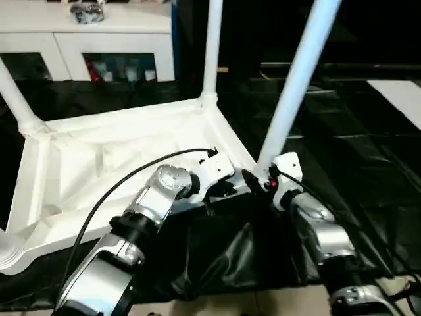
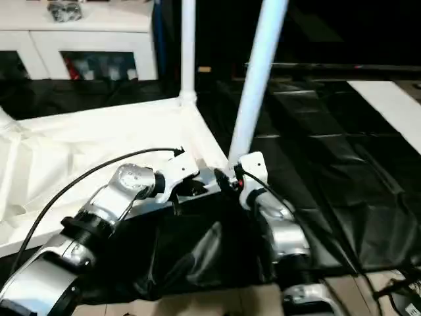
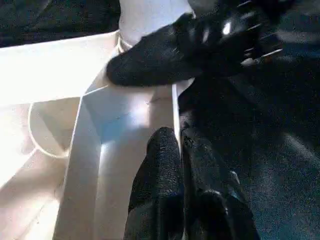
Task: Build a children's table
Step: Rotate leg to tighten
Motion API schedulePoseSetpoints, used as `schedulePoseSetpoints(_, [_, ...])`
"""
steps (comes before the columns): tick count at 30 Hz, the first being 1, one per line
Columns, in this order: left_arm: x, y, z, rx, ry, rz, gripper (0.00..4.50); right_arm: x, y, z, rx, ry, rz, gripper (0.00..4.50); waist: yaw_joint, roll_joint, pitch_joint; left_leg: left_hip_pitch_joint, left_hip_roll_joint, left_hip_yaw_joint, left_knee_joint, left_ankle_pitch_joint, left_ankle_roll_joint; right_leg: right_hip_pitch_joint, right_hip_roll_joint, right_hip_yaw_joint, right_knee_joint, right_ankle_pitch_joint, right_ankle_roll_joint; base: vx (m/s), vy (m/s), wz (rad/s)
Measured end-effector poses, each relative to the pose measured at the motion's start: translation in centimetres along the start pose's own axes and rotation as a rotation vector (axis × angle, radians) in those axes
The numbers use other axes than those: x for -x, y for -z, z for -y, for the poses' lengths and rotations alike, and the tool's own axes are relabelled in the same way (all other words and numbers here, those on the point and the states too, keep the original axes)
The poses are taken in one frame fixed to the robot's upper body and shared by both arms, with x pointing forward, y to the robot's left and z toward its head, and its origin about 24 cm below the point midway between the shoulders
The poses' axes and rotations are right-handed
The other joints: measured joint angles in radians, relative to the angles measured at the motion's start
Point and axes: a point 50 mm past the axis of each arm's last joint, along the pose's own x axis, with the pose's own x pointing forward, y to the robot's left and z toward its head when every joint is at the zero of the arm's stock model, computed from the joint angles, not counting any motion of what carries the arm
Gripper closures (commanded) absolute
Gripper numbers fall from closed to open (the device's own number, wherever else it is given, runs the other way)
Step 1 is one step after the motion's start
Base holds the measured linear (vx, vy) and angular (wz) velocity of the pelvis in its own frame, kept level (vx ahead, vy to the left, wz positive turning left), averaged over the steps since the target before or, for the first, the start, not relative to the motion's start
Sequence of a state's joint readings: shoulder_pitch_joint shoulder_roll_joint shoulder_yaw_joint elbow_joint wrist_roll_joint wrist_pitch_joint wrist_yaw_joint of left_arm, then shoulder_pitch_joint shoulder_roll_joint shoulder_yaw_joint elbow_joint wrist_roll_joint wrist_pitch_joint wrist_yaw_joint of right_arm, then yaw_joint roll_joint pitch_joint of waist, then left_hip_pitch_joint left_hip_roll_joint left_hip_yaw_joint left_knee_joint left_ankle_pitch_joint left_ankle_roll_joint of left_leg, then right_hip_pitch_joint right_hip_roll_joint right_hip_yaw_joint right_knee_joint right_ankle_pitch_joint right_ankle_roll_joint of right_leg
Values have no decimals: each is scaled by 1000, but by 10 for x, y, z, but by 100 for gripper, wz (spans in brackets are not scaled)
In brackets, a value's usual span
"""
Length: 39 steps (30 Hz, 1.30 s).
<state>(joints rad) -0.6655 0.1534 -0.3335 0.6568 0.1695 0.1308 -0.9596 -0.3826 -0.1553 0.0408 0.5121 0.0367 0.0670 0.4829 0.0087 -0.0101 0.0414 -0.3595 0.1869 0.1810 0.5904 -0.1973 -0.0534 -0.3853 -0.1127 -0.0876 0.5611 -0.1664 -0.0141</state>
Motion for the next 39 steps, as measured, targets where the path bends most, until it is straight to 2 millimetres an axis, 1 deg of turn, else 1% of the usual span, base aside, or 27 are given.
schedulePoseSetpoints(3, [6, 1, 1, -26, 47, 20, 450, 11, -2, 4, 74, -110, 4, 57, 5, 0, 0, -1, 3, 5, -2, 0, 0, -4, 1, 4, 9, 4, 10, 67, -31, 9])
schedulePoseSetpoints(5, [12, 2, 0, -44, 71, 22, 450, 17, -6, 7, 120, -190, -1, 57, 12, 0, 0, -8, 5, 5, -3, 0, 0, -14, 1, 4, 17, -1, 12, 69, -41, 4])
schedulePoseSetpoints(6, [16, 2, -2, -59, 85, 20, 450, 22, -7, 8, 131, -243, -5, 57, 22, 0, 0, -10, 7, 5, -4, 4, 5, -18, 3, 3, 18, -2, 13, 0, 0, 0])
schedulePoseSetpoints(7, [18, 3, -2, -67, 103, 19, 450, 27, -7, 10, 144, -290, -16, 57, 28, 0, -1, -10, 8, 5, -5, 4, 6, -19, 4, 2, 19, -3, 12, 0, 0, 0])
schedulePoseSetpoints(9, [24, 5, -2, -87, 143, 16, 450, 35, -7, 10, 165, -391, -42, 57, 33, 0, -1, -9, 12, 6, -5, 4, 6, -19, 6, 1, 23, -6, 7, 0, 0, 0])
schedulePoseSetpoints(11, [29, 7, -2, -103, 174, 8, 450, 40, -7, 10, 171, -465, -59, 57, 35, 0, -1, -8, 13, 7, -5, 4, 5, -19, 6, 2, 24, -7, 7, 0, 0, 0])
schedulePoseSetpoints(13, [32, 9, -2, -121, 201, 3, 450, 44, -5, 10, 175, -522, -85, 57, 35, 0, -1, -7, 16, 14, -3, 2, 3, -18, 6, 2, 24, -7, 7, 0, 0, 0])
schedulePoseSetpoints(16, [34, 10, -1, -139, 233, -10, 450, 48, -5, 12, 183, -579, -113, 90, 36, 0, -1, -6, 17, 19, -2, 2, -4, -16, 6, 6, 24, -7, 7, 0, 0, 0])
schedulePoseSetpoints(20, [35, 11, 0, -145, 263, -15, 450, 49, -6, 12, 183, -622, -132, 102, 36, -1, -1, -6, 16, 22, -2, 3, -5, -16, 6, 13, 27, -6, 7, 0, 0, 0])
schedulePoseSetpoints(21, [36, 11, 0, -145, 266, -16, 450, 49, -7, 12, 183, -626, -133, 127, 37, -1, -1, -6, 16, 23, -1, 3, -5, -17, 6, 14, 29, -6, 7, 0, 0, 0])
schedulePoseSetpoints(23, [37, 12, -1, -148, 279, -20, 450, 48, -8, 13, 184, -639, -141, 128, 37, -1, 0, -6, 16, 23, 0, 3, -5, -18, 6, 15, 31, -7, 8, 0, 0, 0])
schedulePoseSetpoints(26, [39, 13, -1, -156, 293, -24, 450, 48, -9, 12, 187, -665, -153, 162, 39, -1, 0, -6, 16, 23, 0, 3, -5, -18, 6, 15, 33, -7, 8, 0, 0, 0])
schedulePoseSetpoints(28, [39, 13, -1, -156, 300, -24, 450, 48, -8, 12, 175, -667, -155, 174, 42, -1, -1, -6, 16, 23, 0, 3, -5, -18, 6, 16, 33, -7, 8, 0, 0, 0])
schedulePoseSetpoints(35, [40, 14, -1, -132, 306, -25, 450, 49, -5, 7, 118, -658, -147, 185, 50, -1, -1, -5, 16, 23, 0, 3, -5, -18, 7, 16, 33, -7, 8, 0, 0, 0])
schedulePoseSetpoints(37, [38, 14, -1, -117, 300, -26, 450, 48, -4, 5, 96, -627, -142, 186, 50, -2, -2, -4, 16, 23, 0, 3, -5, -18, 7, 16, 34, -7, 8, 0, 0, 0])
schedulePoseSetpoints(39, [36, 14, -3, -87, 251, -38, 450, 41, -1, 2, 52, -541, -120, 186, 46, -5, -3, -1, 16, 22, 0, 4, -7, -16, 8, 18, 34, -7, 8, 0, 0, 0])
